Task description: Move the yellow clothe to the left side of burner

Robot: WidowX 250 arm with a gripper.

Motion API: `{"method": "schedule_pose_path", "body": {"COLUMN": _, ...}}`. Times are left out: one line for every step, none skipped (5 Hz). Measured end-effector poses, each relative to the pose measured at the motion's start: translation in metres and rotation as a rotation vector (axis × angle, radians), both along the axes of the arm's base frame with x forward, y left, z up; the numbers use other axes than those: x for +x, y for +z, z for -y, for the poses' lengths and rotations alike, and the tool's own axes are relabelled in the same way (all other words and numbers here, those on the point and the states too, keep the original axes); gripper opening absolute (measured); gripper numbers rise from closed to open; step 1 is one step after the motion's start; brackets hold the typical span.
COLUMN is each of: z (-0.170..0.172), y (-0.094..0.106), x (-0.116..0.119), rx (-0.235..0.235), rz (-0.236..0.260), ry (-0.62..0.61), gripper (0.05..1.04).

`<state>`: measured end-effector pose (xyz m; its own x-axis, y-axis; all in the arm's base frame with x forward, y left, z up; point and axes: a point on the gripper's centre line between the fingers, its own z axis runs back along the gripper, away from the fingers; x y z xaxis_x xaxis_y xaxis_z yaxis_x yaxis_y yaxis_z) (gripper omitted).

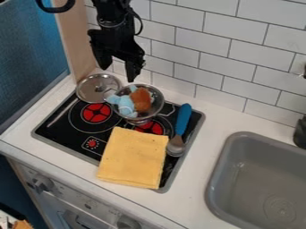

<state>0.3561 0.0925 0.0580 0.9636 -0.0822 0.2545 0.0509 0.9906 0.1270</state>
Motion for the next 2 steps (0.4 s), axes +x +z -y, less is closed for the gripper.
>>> {"method": "schedule_pose_path", "body": {"z": 0.0007, "y": -0.0119, "x": -0.0022, "rx": -0.008, "rz": -0.034, "ry": 0.006, "gripper": 1.001}}
{"method": "schedule_pose_path", "body": {"z": 0.0068, "y": -0.0141, "x": -0.0059, "rx": 0.026, "rz": -0.067, "ry": 0.038, "gripper": 1.001}}
